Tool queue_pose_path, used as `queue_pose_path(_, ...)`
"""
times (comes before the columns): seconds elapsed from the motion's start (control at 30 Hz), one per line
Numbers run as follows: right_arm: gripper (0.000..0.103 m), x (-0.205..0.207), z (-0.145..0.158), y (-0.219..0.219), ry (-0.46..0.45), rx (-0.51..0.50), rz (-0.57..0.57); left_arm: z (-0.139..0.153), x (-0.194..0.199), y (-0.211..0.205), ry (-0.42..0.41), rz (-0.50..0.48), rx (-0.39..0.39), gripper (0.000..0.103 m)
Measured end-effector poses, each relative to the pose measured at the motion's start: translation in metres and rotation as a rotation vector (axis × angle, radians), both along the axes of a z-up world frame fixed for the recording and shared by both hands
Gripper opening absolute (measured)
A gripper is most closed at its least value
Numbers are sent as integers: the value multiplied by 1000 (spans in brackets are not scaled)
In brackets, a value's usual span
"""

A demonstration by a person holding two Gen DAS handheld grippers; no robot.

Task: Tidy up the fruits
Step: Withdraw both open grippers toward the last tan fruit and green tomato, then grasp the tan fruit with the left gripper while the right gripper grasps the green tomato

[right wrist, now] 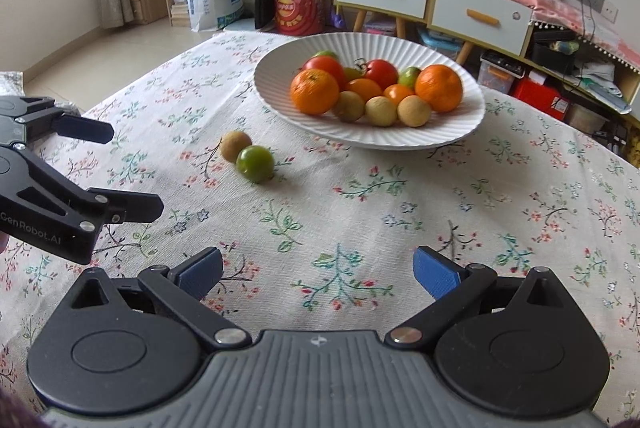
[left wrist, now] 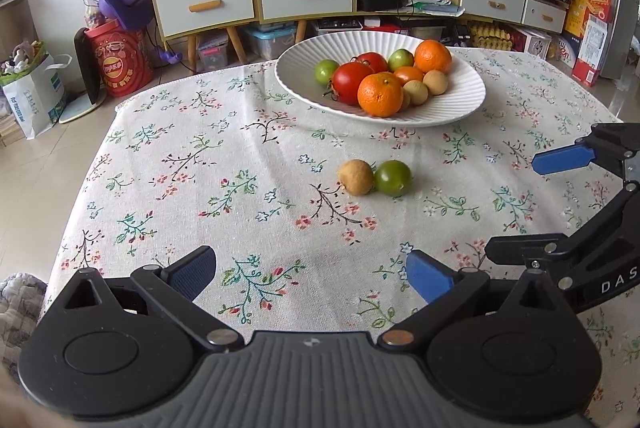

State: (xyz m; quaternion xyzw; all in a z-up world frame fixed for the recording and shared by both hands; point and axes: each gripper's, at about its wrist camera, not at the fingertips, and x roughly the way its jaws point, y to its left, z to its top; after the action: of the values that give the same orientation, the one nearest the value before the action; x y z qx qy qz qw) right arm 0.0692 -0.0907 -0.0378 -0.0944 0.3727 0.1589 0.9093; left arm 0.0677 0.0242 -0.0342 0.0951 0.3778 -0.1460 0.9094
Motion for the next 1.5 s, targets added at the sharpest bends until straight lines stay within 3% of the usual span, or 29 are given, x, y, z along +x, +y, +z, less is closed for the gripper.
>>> queue_pose_path(0.2,100,6,-1,10,-2,1,23,-7,2,7,4,9,24,96)
queue_pose_path(0.37,78,18,-5,15,-2,-4,33,-12,5,15,20,36,45,96)
queue_pose_path(1.07,25,35,0,39,-19,20,89,-12,6,22,17,44,34,96)
queue_pose_path(1.5,24,34,2,20,-5,20,52,-10,15,4,-15,47,44,91)
